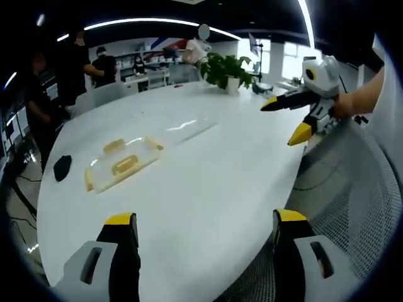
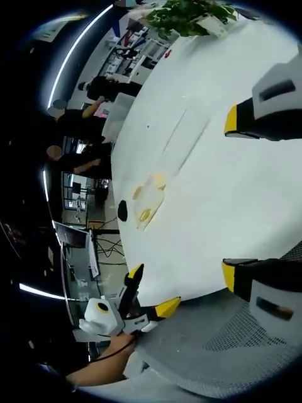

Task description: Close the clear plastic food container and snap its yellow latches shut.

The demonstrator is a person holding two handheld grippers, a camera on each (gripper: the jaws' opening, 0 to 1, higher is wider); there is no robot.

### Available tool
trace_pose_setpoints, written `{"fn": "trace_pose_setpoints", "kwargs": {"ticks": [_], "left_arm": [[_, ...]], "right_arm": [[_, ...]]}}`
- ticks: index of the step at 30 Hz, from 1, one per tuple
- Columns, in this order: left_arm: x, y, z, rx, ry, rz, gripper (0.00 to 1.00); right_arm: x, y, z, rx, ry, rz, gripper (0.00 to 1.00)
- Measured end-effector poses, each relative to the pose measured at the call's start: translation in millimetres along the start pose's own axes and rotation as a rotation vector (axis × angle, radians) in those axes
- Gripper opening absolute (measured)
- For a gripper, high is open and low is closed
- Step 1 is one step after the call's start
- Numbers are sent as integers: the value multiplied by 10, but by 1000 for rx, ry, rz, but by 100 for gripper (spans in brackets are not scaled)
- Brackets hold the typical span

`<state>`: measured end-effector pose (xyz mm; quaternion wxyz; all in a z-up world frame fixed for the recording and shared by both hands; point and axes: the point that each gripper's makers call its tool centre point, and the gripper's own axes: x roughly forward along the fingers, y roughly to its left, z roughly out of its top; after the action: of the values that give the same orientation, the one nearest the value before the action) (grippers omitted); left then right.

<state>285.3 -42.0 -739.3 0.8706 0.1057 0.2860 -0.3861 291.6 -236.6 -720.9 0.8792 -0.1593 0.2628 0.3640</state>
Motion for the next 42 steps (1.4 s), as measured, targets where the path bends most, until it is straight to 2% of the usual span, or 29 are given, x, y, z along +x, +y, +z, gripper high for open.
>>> {"fn": "trace_pose_setpoints", "kwargs": {"ticks": [23,34,40,42], "left_arm": [[-9,12,16,-19,-11,8,85],[-14,-61,6,19,-6,-11,84],[12,-69,-38,36,22,-21,85],[2,-3,-12,-1,7,4,84]], "right_arm": [[24,78,-55,1,23,39,77],[16,45,-81,7,30,21,76],[12,5,-79,14,28,8,76],[8,10,-70,9,24,8,76]]}}
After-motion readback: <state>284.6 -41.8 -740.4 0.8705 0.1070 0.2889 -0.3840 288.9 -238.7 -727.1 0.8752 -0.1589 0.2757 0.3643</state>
